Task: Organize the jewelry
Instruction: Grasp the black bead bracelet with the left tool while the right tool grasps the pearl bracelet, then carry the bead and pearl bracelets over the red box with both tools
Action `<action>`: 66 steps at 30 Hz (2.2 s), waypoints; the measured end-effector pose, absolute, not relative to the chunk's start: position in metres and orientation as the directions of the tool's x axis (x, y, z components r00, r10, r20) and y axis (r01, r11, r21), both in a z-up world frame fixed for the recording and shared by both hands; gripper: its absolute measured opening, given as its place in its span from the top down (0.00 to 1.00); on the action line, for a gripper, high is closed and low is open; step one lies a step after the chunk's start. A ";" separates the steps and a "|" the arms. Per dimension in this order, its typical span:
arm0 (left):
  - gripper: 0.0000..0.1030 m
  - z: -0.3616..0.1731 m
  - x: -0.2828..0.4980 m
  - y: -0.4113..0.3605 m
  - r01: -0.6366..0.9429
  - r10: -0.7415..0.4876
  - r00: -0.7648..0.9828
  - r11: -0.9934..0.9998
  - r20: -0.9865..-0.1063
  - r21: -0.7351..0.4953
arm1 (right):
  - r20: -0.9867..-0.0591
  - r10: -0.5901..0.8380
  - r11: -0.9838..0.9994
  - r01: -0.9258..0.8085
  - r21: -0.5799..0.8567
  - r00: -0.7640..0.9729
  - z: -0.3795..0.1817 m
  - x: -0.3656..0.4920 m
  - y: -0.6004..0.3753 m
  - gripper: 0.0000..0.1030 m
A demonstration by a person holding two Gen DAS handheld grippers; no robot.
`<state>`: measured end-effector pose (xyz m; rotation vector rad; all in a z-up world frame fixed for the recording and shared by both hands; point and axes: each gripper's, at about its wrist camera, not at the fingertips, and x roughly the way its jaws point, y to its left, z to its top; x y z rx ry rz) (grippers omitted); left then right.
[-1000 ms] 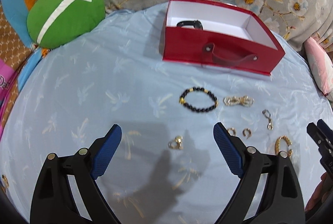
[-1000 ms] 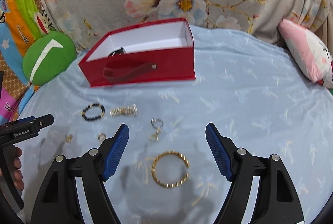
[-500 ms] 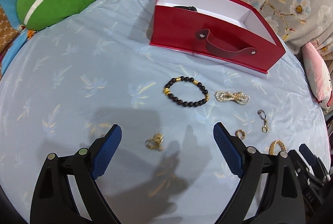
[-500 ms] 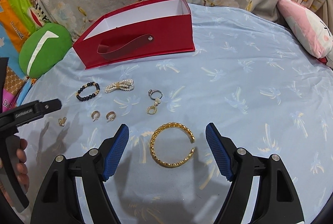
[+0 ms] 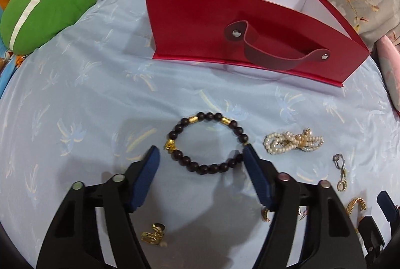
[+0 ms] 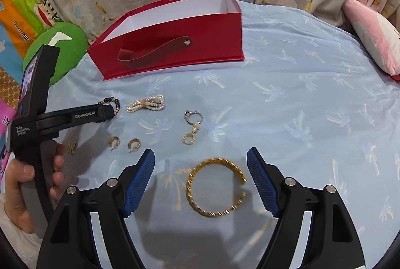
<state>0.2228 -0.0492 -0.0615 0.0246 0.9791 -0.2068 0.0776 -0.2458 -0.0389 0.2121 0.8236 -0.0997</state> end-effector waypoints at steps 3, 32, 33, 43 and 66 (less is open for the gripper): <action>0.60 -0.060 0.224 -0.053 0.216 -0.201 0.529 0.971 -0.824 -0.098 | -0.732 0.034 0.979 0.124 0.160 0.680 -0.037 0.095 -0.239 0.28; 0.93 -0.019 0.209 -0.026 0.291 -0.342 0.545 0.934 -0.766 -0.209 | -0.764 0.126 0.990 -0.037 0.132 0.633 -0.063 0.189 -0.195 0.92; 0.93 -0.017 0.208 -0.026 0.292 -0.342 0.547 0.933 -0.764 -0.209 | -0.759 0.126 0.990 -0.036 0.134 0.639 -0.061 0.187 -0.195 0.92; 0.93 0.014 0.186 -0.031 0.322 -0.344 0.593 0.930 -0.728 -0.177 | -0.668 0.135 0.984 -0.022 0.174 0.731 -0.012 0.154 -0.206 0.96; 0.93 0.092 0.179 -0.041 0.342 -0.324 0.664 0.933 -0.674 -0.111 | -0.524 0.126 0.981 -0.026 0.193 0.842 0.090 0.136 -0.228 0.96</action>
